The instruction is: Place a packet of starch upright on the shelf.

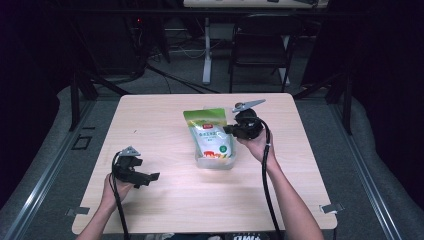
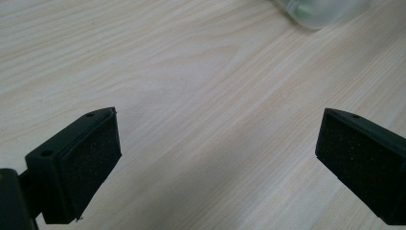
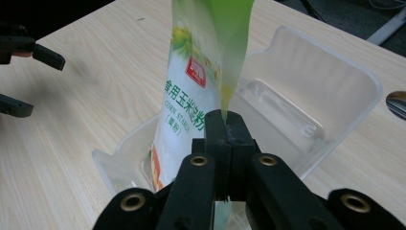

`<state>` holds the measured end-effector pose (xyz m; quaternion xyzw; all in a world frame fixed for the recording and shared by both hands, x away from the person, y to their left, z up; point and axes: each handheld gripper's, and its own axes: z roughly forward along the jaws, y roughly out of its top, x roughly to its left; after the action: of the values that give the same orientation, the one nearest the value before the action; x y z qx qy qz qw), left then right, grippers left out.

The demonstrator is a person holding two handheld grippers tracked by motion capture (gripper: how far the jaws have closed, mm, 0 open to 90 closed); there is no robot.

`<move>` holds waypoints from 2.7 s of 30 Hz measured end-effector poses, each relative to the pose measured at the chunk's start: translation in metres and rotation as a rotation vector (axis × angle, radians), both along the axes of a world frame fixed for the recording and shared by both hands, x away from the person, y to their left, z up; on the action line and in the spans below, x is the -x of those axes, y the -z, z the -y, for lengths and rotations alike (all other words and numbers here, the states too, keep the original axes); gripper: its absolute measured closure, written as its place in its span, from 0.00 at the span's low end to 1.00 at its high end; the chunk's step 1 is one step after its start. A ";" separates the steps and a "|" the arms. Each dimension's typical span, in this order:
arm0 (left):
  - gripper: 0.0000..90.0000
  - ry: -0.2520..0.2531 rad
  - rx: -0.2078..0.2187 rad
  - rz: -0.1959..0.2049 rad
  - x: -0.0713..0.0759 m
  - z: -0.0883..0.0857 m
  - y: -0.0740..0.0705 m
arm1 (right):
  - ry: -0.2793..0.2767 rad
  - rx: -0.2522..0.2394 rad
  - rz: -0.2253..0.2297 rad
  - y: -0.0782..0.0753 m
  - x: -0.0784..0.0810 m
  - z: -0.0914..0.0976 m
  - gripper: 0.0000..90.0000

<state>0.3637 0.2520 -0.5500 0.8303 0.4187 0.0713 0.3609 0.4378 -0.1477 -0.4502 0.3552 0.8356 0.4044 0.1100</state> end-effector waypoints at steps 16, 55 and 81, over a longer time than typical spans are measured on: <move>0.02 0.007 -0.001 0.000 0.000 0.001 0.000 | 0.048 0.023 -0.023 0.012 -0.002 0.011 1.00; 0.02 0.010 -0.011 -0.001 0.000 0.001 0.000 | 0.069 0.073 -0.016 -0.043 0.038 0.056 0.17; 0.02 0.009 -0.017 -0.001 0.000 0.002 0.000 | 0.291 0.100 -0.074 0.003 0.106 0.173 0.11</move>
<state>0.3640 0.2497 -0.5502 0.8351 0.4145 0.0730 0.3541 0.3316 -0.3204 -0.4535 0.4810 0.7980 0.3288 0.1540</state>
